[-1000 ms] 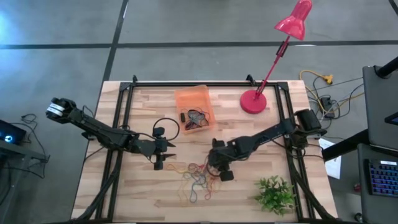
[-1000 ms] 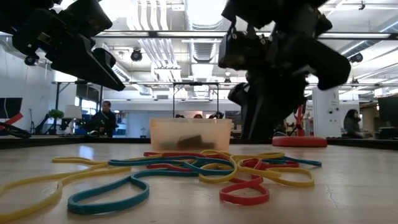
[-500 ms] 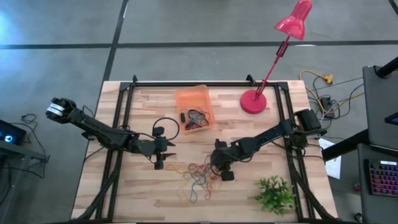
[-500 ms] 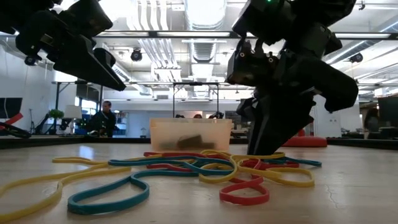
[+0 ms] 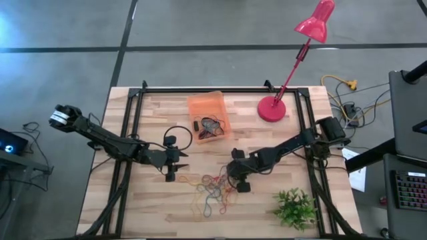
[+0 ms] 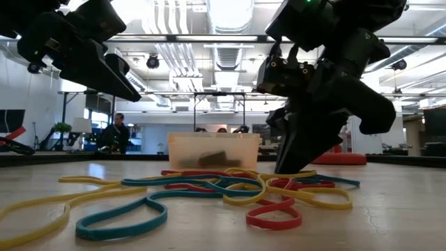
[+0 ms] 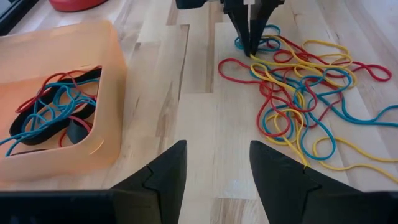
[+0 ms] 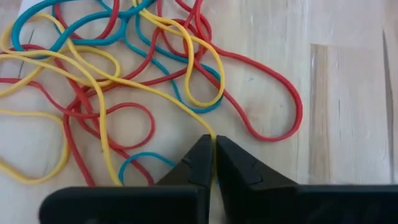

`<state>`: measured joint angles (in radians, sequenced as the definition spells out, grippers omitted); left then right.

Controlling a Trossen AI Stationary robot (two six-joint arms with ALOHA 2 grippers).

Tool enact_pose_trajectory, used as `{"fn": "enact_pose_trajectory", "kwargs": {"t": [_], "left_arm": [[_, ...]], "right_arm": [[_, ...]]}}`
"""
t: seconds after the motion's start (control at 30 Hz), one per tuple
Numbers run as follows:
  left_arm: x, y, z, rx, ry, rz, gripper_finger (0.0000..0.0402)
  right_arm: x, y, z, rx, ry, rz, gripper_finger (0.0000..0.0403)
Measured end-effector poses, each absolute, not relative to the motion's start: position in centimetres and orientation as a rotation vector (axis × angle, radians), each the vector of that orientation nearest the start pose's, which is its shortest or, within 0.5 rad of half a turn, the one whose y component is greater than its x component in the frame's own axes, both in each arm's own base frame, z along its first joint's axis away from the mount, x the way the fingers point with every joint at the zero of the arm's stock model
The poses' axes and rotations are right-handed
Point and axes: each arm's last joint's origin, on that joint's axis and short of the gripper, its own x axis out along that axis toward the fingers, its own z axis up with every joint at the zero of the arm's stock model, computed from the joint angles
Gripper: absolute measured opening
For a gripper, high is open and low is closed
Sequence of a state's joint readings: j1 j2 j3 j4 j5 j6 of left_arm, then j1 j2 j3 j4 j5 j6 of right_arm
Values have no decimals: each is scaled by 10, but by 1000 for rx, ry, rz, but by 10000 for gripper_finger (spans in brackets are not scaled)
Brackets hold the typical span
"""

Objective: Pick and place rubber bands into bin
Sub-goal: Put the yellow rubber band into the orange bin

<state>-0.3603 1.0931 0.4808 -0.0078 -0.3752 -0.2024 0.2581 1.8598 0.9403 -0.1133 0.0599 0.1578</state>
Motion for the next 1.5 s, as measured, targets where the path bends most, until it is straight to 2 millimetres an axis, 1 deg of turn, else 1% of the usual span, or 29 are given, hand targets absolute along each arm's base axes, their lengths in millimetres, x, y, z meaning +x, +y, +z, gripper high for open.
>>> {"fn": "enact_pose_trajectory", "kwargs": {"t": [0.23, 0.5, 0.73, 0.87, 1.03, 1.13, 1.27, 1.33, 1.5], "left_arm": [[201, -64, 191, 26, 573, 73, 160], [201, -64, 191, 26, 573, 73, 160], [201, -64, 191, 26, 573, 73, 160], [201, -64, 191, 26, 573, 73, 160], [201, -64, 191, 26, 573, 73, 160], [201, -63, 192, 37, 563, 113, 160], [202, -60, 193, 52, 526, 216, 160], [202, -60, 194, 16, 510, 259, 160], [202, -60, 195, -13, 497, 267, 160]], "right_arm": [[336, 86, 120, -37, 1017, 101, 8], [347, 90, 135, -69, 974, 128, 8], [355, 92, 152, -121, 1003, 136, 8], [361, 93, 165, -167, 1008, 147, 8], [367, 91, 181, -271, 1020, 107, 8], [371, 88, 193, -331, 1032, 64, 8], [376, 79, 212, -406, 1045, -19, 8], [378, 73, 223, -435, 1029, -58, 8], [379, 54, 249, -463, 978, -112, 8]]}}
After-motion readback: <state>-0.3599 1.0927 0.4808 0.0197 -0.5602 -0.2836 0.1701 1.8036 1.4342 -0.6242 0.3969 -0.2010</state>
